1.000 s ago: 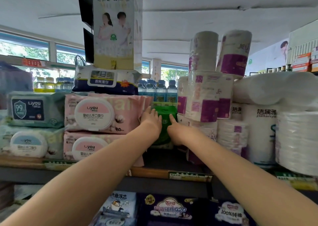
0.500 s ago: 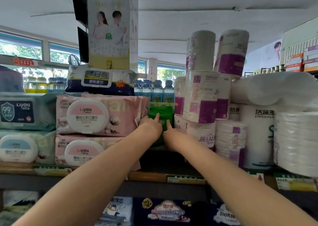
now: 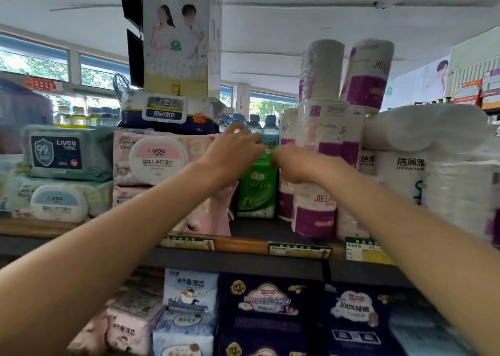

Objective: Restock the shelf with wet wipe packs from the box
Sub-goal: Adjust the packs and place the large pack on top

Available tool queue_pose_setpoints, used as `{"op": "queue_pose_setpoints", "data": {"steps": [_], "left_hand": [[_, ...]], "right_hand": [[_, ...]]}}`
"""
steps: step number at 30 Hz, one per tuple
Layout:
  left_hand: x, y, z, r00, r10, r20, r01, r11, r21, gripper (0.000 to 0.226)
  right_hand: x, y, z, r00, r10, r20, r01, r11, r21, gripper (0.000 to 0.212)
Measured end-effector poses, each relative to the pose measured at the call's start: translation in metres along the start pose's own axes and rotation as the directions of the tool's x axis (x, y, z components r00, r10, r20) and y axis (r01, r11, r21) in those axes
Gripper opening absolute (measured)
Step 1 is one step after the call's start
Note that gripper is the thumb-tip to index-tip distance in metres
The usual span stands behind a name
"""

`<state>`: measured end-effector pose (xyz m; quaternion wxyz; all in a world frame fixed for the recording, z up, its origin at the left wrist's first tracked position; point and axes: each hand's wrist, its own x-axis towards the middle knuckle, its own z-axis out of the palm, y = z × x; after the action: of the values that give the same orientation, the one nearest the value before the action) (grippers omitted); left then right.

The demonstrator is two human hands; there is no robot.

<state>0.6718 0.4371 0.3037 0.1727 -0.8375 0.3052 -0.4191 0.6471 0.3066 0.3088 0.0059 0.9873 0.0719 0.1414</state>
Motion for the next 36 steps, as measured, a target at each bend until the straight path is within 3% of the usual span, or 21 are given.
{"op": "queue_pose_setpoints", "data": {"steps": [3, 6, 10, 15, 21, 25, 29, 32, 34, 36], "left_hand": [[-0.001, -0.016, -0.022, 0.982, -0.137, -0.131, 0.122, 0.986, -0.115, 0.036], [-0.004, -0.034, -0.035, 0.951, -0.265, -0.157, 0.227, 0.948, -0.222, 0.035], [-0.012, -0.076, -0.035, 0.929, -0.369, -0.025, 0.351, 0.900, -0.259, 0.032], [-0.028, -0.145, -0.017, 0.904, -0.401, 0.150, 0.427, 0.861, -0.277, 0.040], [-0.056, -0.227, 0.011, 0.896, -0.394, 0.207, 0.445, 0.805, -0.392, 0.050], [-0.066, -0.291, 0.044, 0.879, -0.408, 0.246, 0.476, 0.775, -0.416, 0.054], [-0.061, -0.335, 0.078, 0.883, -0.398, 0.247, 0.460, 0.838, -0.294, 0.063], [-0.049, -0.352, 0.100, 0.904, -0.332, 0.269, 0.389, 0.900, -0.195, 0.076], [-0.039, -0.357, 0.113, 0.906, -0.315, 0.281, 0.377, 0.905, -0.200, 0.085], [-0.030, -0.360, 0.127, 0.875, -0.342, 0.342, 0.434, 0.868, -0.241, 0.091]], "right_hand": [[-0.004, -0.003, -0.026, 0.992, -0.035, -0.123, 0.040, 0.999, 0.037, 0.037], [-0.001, -0.007, -0.041, 0.973, -0.096, -0.210, 0.118, 0.989, 0.093, 0.041], [0.014, -0.026, -0.057, 0.928, -0.132, -0.348, 0.203, 0.963, 0.178, 0.045], [0.050, -0.064, -0.071, 0.922, -0.204, -0.329, 0.273, 0.946, 0.178, 0.048], [0.107, -0.112, -0.073, 0.967, -0.149, -0.208, 0.167, 0.983, 0.076, 0.054], [0.153, -0.145, -0.069, 0.984, -0.065, -0.167, 0.089, 0.986, 0.140, 0.065], [0.197, -0.169, -0.071, 0.996, 0.051, -0.075, -0.034, 0.975, 0.219, 0.079], [0.212, -0.168, -0.074, 0.982, 0.179, -0.063, -0.167, 0.973, 0.158, 0.080], [0.223, -0.158, -0.070, 0.960, 0.274, -0.062, -0.267, 0.958, 0.100, 0.078], [0.236, -0.155, -0.061, 0.949, 0.314, 0.040, -0.317, 0.940, 0.126, 0.074]]}}
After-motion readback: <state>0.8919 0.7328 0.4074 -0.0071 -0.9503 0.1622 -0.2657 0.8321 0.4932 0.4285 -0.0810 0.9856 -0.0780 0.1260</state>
